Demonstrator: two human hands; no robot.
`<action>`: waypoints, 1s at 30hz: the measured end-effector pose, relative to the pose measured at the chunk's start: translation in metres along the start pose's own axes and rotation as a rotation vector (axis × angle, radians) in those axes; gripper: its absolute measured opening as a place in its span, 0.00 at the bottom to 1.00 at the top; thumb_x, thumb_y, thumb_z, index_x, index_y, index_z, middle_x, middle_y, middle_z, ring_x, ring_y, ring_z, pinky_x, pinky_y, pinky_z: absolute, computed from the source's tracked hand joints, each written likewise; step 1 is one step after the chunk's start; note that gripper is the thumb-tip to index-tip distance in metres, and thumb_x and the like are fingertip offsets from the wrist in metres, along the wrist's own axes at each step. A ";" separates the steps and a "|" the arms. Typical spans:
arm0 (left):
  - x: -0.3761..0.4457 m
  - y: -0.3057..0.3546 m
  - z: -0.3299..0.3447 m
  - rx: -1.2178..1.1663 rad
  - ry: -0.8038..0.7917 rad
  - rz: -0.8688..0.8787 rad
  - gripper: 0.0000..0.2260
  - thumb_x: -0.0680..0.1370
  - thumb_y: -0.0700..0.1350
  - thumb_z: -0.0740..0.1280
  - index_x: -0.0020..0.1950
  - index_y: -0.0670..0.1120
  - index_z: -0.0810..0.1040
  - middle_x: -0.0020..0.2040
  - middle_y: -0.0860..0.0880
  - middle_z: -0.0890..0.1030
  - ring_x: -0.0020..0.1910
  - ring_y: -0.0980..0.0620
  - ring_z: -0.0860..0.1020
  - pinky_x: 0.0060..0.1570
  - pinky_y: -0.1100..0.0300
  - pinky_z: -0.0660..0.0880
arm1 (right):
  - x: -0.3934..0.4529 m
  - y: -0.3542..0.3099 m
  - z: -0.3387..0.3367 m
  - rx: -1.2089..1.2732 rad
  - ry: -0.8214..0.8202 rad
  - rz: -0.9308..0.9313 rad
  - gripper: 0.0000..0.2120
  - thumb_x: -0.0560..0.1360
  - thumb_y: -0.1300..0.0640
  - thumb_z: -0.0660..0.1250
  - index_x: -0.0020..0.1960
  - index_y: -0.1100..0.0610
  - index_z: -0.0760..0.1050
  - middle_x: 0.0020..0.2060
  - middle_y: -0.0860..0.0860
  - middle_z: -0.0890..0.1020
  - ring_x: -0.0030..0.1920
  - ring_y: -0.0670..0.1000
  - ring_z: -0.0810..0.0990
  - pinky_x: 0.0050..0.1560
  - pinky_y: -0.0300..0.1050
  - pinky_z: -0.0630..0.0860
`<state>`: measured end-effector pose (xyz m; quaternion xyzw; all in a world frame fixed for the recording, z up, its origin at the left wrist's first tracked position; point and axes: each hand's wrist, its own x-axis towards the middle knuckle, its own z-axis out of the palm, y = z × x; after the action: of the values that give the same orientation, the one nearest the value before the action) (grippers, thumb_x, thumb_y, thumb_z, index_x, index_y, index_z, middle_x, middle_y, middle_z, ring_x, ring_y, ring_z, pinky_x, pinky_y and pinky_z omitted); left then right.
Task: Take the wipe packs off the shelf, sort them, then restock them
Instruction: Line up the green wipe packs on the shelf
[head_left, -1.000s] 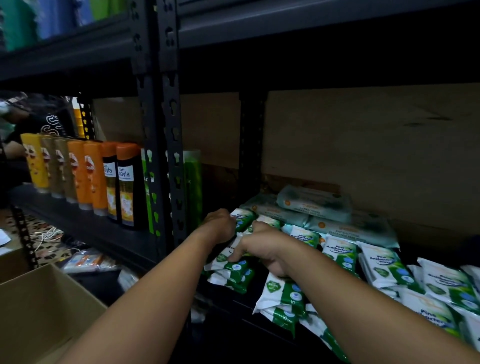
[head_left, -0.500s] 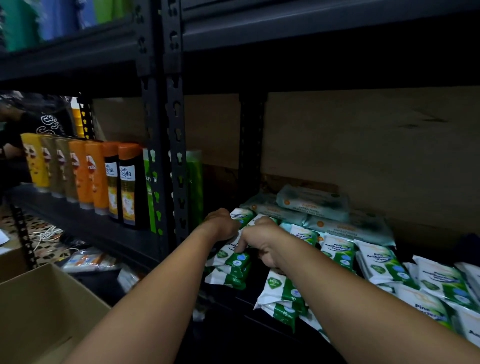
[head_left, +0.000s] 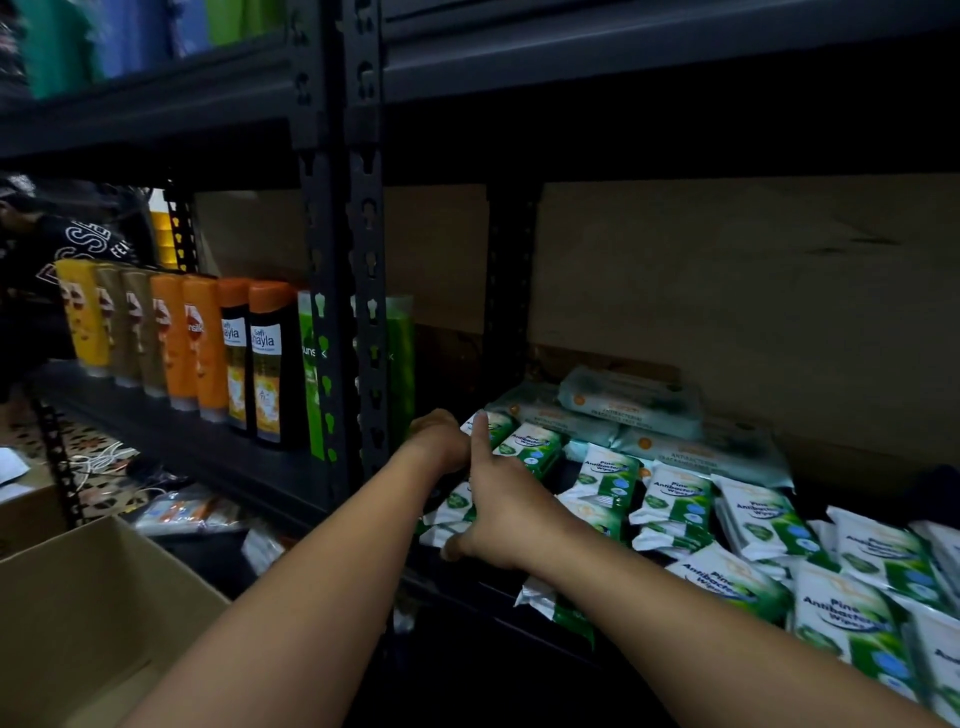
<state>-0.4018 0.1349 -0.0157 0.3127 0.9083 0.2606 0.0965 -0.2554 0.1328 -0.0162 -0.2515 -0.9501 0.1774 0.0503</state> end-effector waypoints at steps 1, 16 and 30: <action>-0.001 0.001 -0.001 0.003 0.005 -0.007 0.26 0.81 0.53 0.67 0.69 0.35 0.70 0.64 0.37 0.77 0.63 0.41 0.78 0.48 0.57 0.73 | 0.001 0.000 0.002 -0.015 0.013 -0.012 0.70 0.68 0.48 0.81 0.75 0.54 0.20 0.65 0.61 0.73 0.66 0.65 0.72 0.62 0.56 0.76; -0.023 -0.001 0.011 0.163 -0.025 0.426 0.22 0.80 0.62 0.54 0.70 0.56 0.74 0.74 0.48 0.72 0.75 0.46 0.66 0.72 0.44 0.64 | 0.003 0.012 -0.007 -0.100 -0.032 0.180 0.72 0.58 0.29 0.78 0.81 0.60 0.38 0.80 0.63 0.46 0.78 0.72 0.43 0.74 0.64 0.63; -0.032 -0.001 0.012 0.175 -0.025 0.498 0.10 0.80 0.43 0.64 0.59 0.44 0.79 0.57 0.42 0.81 0.58 0.44 0.79 0.58 0.53 0.75 | -0.002 0.011 -0.011 -0.033 0.012 0.019 0.53 0.61 0.34 0.80 0.74 0.62 0.65 0.69 0.59 0.69 0.67 0.59 0.72 0.67 0.49 0.74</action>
<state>-0.3733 0.1196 -0.0258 0.5370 0.8210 0.1931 0.0131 -0.2470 0.1441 -0.0098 -0.2625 -0.9501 0.1607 0.0503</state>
